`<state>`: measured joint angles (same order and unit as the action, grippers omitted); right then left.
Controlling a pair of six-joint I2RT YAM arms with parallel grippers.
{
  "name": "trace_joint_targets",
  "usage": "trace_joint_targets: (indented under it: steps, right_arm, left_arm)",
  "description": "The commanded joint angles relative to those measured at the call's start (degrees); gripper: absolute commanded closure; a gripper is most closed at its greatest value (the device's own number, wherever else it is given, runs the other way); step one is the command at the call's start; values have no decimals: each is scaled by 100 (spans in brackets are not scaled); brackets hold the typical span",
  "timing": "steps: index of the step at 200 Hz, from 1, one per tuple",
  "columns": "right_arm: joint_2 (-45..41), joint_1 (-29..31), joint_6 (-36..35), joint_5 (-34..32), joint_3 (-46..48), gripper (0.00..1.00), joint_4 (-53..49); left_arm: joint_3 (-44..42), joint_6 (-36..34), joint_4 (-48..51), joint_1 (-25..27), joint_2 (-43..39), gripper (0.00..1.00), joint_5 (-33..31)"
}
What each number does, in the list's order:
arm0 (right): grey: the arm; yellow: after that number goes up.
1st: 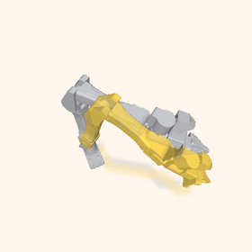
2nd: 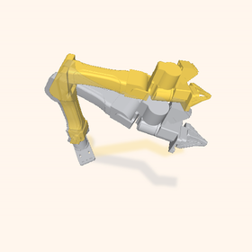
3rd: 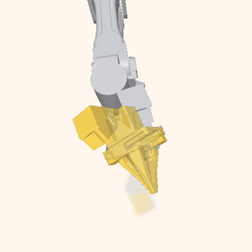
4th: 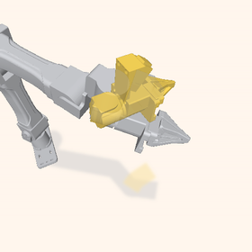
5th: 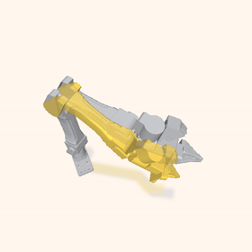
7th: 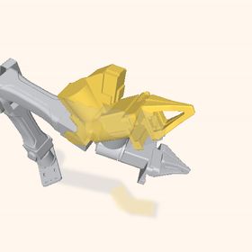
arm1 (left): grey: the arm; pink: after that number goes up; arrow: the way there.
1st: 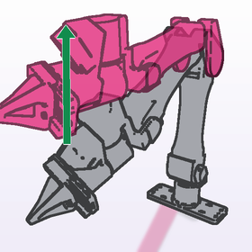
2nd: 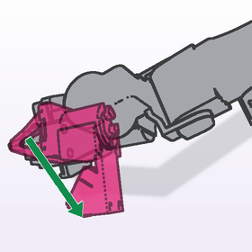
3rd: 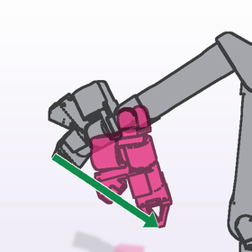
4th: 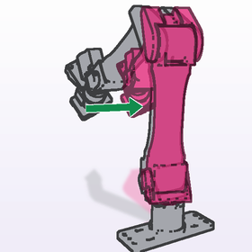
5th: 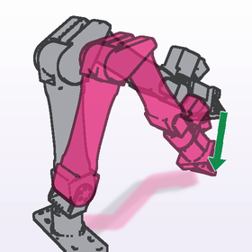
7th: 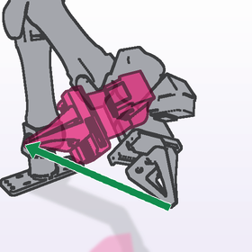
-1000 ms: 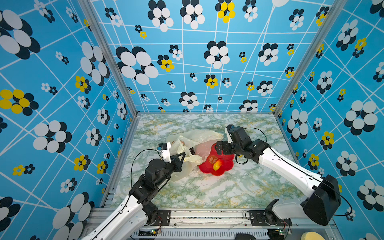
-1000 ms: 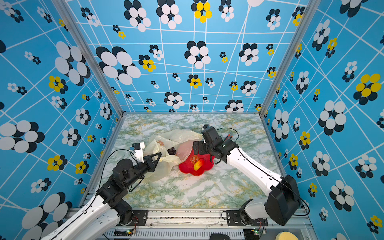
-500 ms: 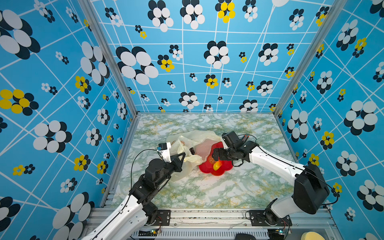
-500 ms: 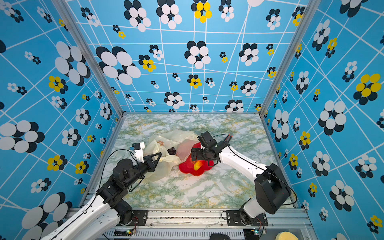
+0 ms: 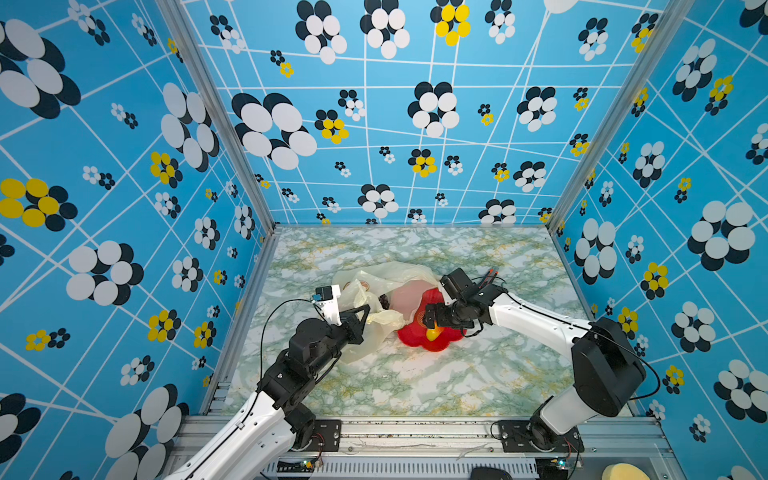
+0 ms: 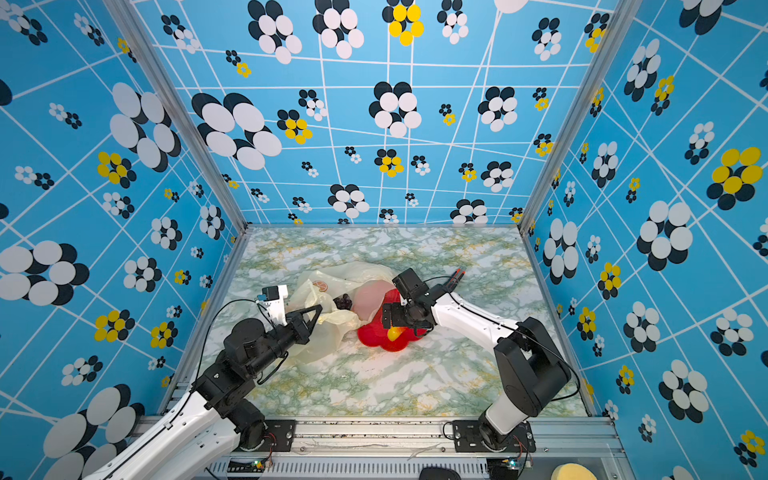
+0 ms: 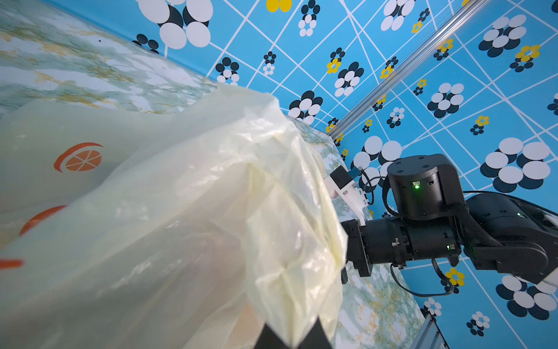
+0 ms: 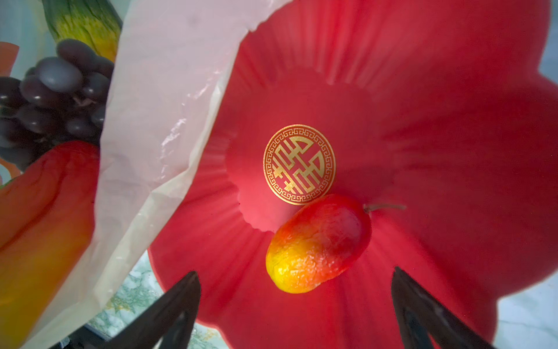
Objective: Place the fruits into the plastic bag
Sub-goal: 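Position the right gripper above the small red-yellow fruit on the plate, then lower the right gripper and close it on the red-yellow fruit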
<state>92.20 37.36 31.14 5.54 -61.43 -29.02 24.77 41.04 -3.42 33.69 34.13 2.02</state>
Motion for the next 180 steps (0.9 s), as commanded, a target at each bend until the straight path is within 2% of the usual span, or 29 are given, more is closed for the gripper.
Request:
trace_joint_targets:
  steps: [1, 115, 140, 180]
  right_arm:
    - [219, 37, 99, 127, 35, 1, 88]
    - [928, 69, 137, 536, -227, 14, 400]
    - [1079, 64, -66, 332, -396, 17, 274]
    - [1297, 65, -448, -82, -676, 28, -26]
  left_arm:
    - [-133, -47, -145, 30, 50, 100, -123]
    - [202, -250, -230, 32, 656, 100, -30]
    - [202, -249, -196, 28, 643, 100, -53]
    - [280, -214, -34, 30, 622, 100, -110]
